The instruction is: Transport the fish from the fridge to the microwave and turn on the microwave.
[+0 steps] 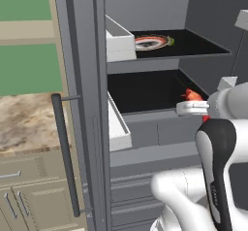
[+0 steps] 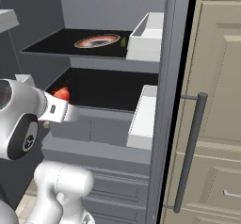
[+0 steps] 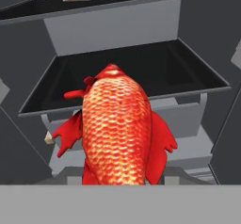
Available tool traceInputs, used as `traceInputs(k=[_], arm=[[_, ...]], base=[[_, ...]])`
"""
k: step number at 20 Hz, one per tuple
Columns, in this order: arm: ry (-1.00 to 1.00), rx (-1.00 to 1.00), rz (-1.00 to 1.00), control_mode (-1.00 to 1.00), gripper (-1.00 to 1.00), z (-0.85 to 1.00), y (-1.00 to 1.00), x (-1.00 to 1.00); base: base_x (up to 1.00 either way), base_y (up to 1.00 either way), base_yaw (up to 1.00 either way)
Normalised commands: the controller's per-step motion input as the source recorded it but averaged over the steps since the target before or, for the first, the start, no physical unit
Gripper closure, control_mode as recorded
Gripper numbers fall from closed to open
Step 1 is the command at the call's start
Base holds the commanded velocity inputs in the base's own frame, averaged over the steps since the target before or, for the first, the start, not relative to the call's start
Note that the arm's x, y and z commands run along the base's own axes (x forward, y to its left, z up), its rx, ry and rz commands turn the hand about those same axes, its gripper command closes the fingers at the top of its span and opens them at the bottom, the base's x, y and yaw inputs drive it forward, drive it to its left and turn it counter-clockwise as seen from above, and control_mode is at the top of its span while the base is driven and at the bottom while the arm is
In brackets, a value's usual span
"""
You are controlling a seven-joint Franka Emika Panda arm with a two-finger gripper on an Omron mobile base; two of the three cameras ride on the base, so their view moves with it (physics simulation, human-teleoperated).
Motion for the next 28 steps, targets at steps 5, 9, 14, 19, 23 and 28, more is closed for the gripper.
traceInputs(k=[5, 9, 14, 19, 23, 28], arm=[[-0.01, 0.00, 0.00, 1.00, 1.00, 0.00, -0.02, -0.04], [0.00, 0.00, 0.00, 1.00, 1.00, 0.00, 0.00, 0.00], [0.00, 0.00, 0.00, 1.00, 1.00, 0.00, 0.00, 0.00], [0.00, 0.00, 0.00, 1.00, 1.00, 0.00, 0.00, 0.00], [0.00, 0.00, 0.00, 1.00, 1.00, 0.00, 0.00, 0.00], [0.00, 0.00, 0.00, 1.00, 1.00, 0.00, 0.00, 0.00]], base=[[-0.33, -0.03, 0.00], [-0.64, -0.02, 0.02], [-0.72, -0.04, 0.05], [-0.65, 0.00, 0.01], [-0.61, 0.16, 0.00], [-0.45, 0.42, 0.00]])
